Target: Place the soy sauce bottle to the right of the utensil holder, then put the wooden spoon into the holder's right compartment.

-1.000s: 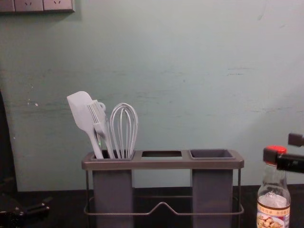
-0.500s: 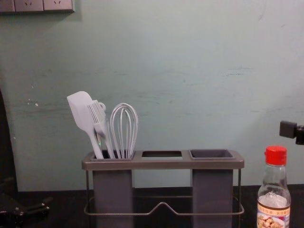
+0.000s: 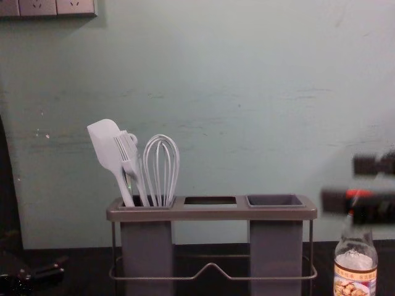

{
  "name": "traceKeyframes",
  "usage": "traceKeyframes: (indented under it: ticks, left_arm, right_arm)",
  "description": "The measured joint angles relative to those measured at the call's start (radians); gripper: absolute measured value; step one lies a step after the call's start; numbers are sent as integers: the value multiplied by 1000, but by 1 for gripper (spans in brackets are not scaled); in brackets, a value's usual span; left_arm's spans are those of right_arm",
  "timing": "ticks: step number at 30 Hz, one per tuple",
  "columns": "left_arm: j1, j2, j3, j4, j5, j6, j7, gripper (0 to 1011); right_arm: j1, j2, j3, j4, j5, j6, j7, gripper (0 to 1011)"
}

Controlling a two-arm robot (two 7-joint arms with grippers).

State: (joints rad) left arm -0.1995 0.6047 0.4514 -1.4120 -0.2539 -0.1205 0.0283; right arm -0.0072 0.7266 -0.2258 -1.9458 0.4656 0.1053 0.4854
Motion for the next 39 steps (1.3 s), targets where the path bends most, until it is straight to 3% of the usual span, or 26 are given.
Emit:
traceKeyframes:
  ticks: [4,7,8,11,19,27,33,39]
  left_arm:
    - [0,0,0,0,0,0,0,1005]
    - [0,0,0,0,0,0,0,1005]
    - [0,0,0,0,0,0,0,1005]
    - [0,0,0,0,0,0,0,1005]
    - [0,0,0,0,0,0,0,1005]
    - [0,0,0,0,0,0,0,1005]
    - [0,0,0,0,0,0,0,1005]
    - [0,0,0,0,0,0,0,1005]
  right_arm:
    - [12,-1,-47,-25,-35,88,-37,1004]
    - [53,-16,-118,-38,-86,220,-76,1004]
    - [53,-16,-118,-38,-86,220,-76,1004]
    - [117,-45,-188,-35,-127,371,-91,1004]
    - [236,-136,-287,23,-186,591,-99,1004]
    - [300,-215,-331,115,-220,692,-106,1004]
    - [317,-268,-333,187,-225,712,-106,1004]
    - [331,-289,-344,229,-241,712,-97,1004]
